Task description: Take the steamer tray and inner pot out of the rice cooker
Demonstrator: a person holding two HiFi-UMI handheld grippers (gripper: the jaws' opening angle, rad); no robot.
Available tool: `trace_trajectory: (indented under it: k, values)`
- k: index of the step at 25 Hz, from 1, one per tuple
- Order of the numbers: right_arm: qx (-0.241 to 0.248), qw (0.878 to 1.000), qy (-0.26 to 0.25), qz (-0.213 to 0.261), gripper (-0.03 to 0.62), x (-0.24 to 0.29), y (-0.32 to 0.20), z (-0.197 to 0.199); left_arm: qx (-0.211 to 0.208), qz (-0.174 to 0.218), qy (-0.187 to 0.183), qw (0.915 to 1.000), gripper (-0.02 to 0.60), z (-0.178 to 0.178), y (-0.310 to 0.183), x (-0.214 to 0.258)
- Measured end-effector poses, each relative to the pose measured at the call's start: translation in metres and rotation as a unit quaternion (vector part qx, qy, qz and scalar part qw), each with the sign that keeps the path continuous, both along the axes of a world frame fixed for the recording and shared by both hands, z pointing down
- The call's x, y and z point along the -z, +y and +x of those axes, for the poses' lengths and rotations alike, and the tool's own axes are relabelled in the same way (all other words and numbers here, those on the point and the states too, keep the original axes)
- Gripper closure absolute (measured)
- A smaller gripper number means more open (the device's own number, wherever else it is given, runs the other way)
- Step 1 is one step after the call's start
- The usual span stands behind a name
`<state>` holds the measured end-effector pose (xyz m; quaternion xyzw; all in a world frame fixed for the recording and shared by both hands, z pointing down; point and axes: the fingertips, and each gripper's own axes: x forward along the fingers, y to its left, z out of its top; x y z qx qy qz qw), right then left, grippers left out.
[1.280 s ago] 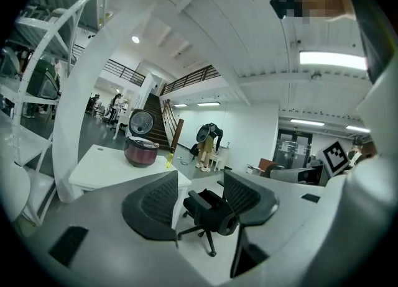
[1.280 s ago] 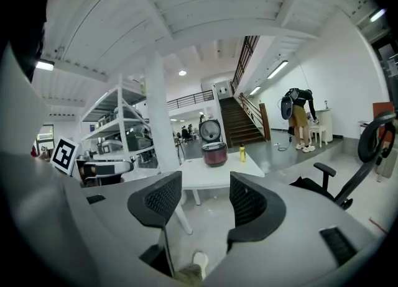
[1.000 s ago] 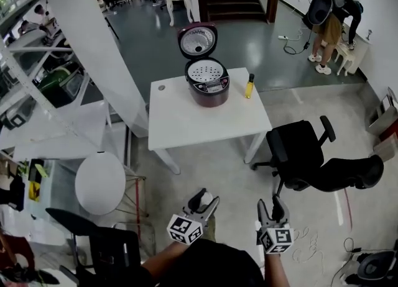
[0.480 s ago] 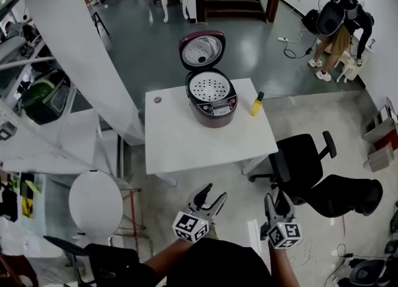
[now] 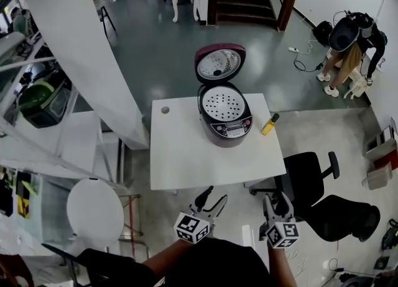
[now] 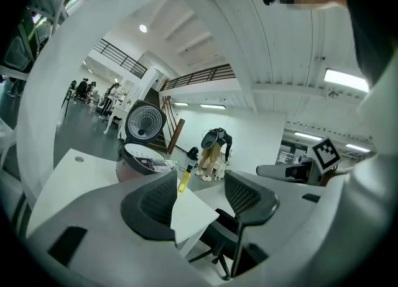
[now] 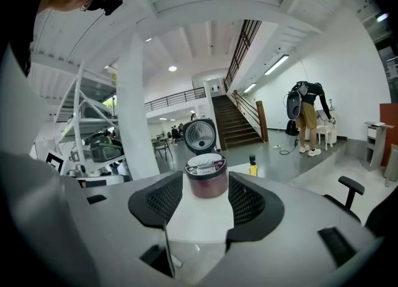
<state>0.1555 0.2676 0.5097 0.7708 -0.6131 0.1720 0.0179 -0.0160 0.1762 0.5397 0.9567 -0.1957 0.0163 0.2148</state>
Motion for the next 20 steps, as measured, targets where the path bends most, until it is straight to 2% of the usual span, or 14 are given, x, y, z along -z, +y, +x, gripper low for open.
trace_trajectory:
  k: [4,8,14,18,20]
  values:
    - [0.006,1.0,-0.009,-0.009,0.387,-0.01,-0.026,-0.004,0.003,-0.003,0.003,1.0,0.362,0.002,-0.033,-0.001]
    - [0.026,0.999,-0.007,-0.027,0.387,-0.02,-0.043,-0.005,0.024,-0.005,0.003,0.9997,0.362,-0.003,-0.058,0.0]
    - [0.037,0.999,-0.007,-0.005,0.388,-0.011,-0.087,0.012,0.059,-0.017,-0.012,0.9981,0.362,-0.006,-0.088,-0.008]
    - [0.072,0.997,-0.002,-0.005,0.388,-0.013,-0.128,0.024,0.077,0.009,-0.036,0.9963,0.36,0.005,-0.11,-0.003]
    - [0.092,0.996,-0.008,-0.01,0.387,-0.022,-0.151,0.033,0.089,0.013,-0.035,0.9953,0.36,0.015,-0.124,0.001]
